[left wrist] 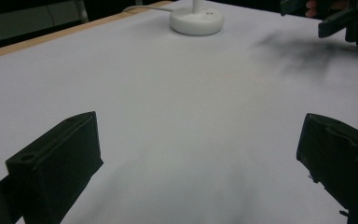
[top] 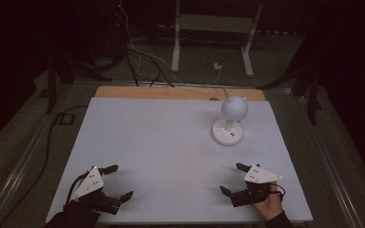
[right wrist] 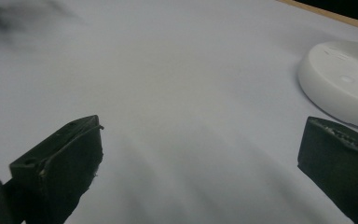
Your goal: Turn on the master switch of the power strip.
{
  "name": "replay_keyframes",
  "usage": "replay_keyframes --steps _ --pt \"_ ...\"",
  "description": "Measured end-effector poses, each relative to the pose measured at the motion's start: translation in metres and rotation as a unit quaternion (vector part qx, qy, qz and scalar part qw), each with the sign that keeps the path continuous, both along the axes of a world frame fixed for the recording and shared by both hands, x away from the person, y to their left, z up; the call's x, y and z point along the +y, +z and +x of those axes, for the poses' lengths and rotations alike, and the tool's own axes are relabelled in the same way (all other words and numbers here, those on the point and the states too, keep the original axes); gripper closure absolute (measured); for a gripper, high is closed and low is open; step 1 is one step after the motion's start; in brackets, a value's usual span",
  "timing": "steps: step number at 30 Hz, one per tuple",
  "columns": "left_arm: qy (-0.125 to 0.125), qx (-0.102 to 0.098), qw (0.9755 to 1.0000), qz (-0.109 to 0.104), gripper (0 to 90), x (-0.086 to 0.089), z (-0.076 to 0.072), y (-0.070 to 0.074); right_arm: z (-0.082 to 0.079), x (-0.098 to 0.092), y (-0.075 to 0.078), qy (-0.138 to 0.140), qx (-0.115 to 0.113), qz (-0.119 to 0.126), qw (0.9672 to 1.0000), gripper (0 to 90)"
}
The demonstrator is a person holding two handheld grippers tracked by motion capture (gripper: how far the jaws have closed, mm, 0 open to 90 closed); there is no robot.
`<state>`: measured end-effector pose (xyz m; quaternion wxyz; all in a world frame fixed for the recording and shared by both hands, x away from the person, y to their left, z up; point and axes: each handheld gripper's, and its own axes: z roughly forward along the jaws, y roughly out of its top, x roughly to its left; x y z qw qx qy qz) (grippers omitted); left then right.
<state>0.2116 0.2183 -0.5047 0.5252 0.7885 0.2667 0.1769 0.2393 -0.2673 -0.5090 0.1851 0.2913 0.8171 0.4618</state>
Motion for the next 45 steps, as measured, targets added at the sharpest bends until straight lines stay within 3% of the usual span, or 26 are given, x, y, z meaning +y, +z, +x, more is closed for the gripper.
replay_keyframes --steps 14,16,19,26,34,45 --pt "-0.01 0.0 0.9999 0.003 0.3 -0.004 -0.001 -0.001 0.001 0.001 -0.003 0.001 0.018 -0.015 0.9997 0.0" --pt "-0.01 0.0 0.9999 0.003 0.3 -0.004 -0.001 -0.001 0.001 0.001 -0.003 0.001 0.018 -0.013 0.9998 0.0" --pt "-0.012 -0.001 0.9999 0.002 0.3 -0.004 -0.001 -0.001 0.002 0.002 -0.003 0.006 0.04 -0.003 0.9992 0.0" --pt "-0.016 -0.002 0.9999 0.003 0.2 -0.005 -0.002 -0.001 -0.001 0.006 -0.001 0.024 0.033 -0.004 0.9991 0.0" --pt "-0.019 -0.004 0.9998 0.003 0.2 -0.006 -0.002 -0.001 -0.001 0.008 -0.002 0.018 0.054 -0.008 0.9984 0.0" --pt "-0.02 -0.003 0.9998 -0.001 0.2 -0.007 -0.002 -0.001 -0.003 0.014 0.0 0.031 0.076 -0.008 0.9966 0.0"
